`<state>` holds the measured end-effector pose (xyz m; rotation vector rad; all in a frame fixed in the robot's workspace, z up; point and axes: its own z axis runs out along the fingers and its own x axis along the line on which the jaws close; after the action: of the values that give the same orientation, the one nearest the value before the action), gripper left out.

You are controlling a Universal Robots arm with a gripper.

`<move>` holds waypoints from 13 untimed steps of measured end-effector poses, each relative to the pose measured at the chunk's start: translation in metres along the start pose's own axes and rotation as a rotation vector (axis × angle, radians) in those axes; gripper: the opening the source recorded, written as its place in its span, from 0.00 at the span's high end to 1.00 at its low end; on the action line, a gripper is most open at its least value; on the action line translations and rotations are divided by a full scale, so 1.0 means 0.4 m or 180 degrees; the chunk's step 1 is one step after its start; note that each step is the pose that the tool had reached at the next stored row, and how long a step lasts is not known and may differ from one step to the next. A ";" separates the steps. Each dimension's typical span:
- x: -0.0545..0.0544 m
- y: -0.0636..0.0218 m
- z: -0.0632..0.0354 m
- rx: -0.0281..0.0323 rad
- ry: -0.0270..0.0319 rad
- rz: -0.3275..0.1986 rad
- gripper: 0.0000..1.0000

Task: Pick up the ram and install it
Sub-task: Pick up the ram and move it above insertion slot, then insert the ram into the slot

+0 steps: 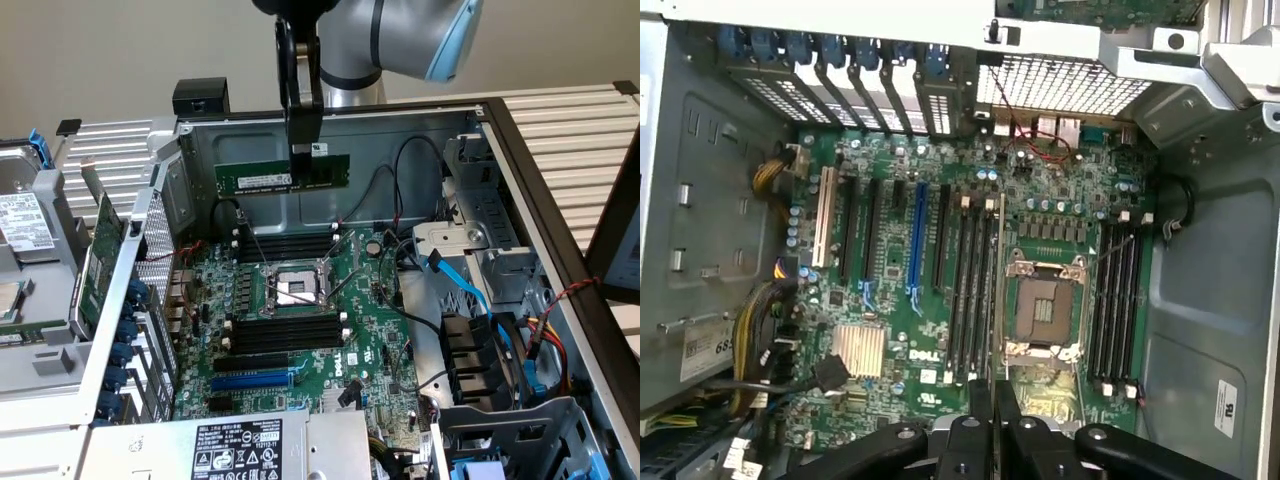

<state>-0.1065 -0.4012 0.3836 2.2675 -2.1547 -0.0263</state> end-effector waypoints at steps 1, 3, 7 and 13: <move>0.000 0.000 0.001 0.0000 0.0000 0.0000 0.87; -0.005 -0.001 0.013 0.0001 0.0001 -0.0002 0.87; -0.042 -0.003 0.023 -0.0001 0.0035 -0.0001 0.87; -0.045 -0.001 0.047 0.0005 0.0049 -0.0001 0.87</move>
<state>-0.1073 -0.3831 0.3650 2.2614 -2.1477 -0.0070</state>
